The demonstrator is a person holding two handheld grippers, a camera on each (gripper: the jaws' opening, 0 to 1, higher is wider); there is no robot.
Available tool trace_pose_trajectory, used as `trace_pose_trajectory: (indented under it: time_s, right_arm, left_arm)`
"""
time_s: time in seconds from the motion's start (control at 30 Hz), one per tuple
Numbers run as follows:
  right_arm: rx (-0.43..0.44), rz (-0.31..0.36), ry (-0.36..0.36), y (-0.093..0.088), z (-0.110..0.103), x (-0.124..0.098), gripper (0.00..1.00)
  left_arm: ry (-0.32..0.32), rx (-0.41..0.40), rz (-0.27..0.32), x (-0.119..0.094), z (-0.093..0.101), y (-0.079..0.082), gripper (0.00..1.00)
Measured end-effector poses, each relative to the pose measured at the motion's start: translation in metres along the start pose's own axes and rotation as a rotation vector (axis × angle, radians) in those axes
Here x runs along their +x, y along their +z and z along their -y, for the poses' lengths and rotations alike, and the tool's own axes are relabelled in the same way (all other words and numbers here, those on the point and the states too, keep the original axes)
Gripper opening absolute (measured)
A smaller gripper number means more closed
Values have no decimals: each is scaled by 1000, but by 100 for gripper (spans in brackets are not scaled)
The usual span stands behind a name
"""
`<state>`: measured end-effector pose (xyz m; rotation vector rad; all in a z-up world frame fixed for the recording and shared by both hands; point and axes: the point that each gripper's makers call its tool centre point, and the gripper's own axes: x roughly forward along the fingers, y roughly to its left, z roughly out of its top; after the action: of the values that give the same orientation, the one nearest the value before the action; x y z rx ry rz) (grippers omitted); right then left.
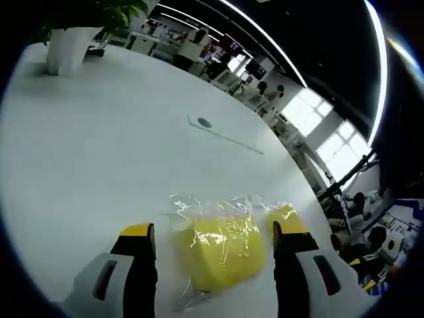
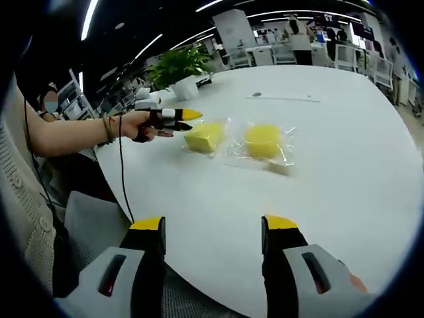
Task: Compare the silicone blocks by pressing each to a similar depth, holding the contact briefly, and releasing to observe deformation and rebound differences across the visible hardness samples.
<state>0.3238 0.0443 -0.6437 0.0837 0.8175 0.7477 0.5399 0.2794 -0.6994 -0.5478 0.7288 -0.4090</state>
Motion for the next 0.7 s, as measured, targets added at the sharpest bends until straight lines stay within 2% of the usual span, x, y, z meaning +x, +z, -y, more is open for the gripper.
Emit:
trace_pose_trajectory:
  time_s: [0.13,0.27,0.43,0.57,0.67,0.7]
  right_arm:
    - [2,-8,0,-1,-1,1,54]
    - [7,-7,-12,1,2,-1,54]
    - [11,-7,-21,2,5,-2,54]
    - [14,-12,-29,2,8,-2,54]
    - [13,-13,-34,3,10,-2,54]
    - [10,-17,-36,2,11,-3,53]
  left_arm:
    - [-26,-52,11,9,0,2,69]
    - [-78,-92,15,15,3,2,59]
    - [-122,-254,75,18,-3,12,51]
    - [-130,-333,95,18,-15,9,33]
    - [-125,-374,83,19,-23,5,21]
    - [-153,-406,93,19,-19,6,22]
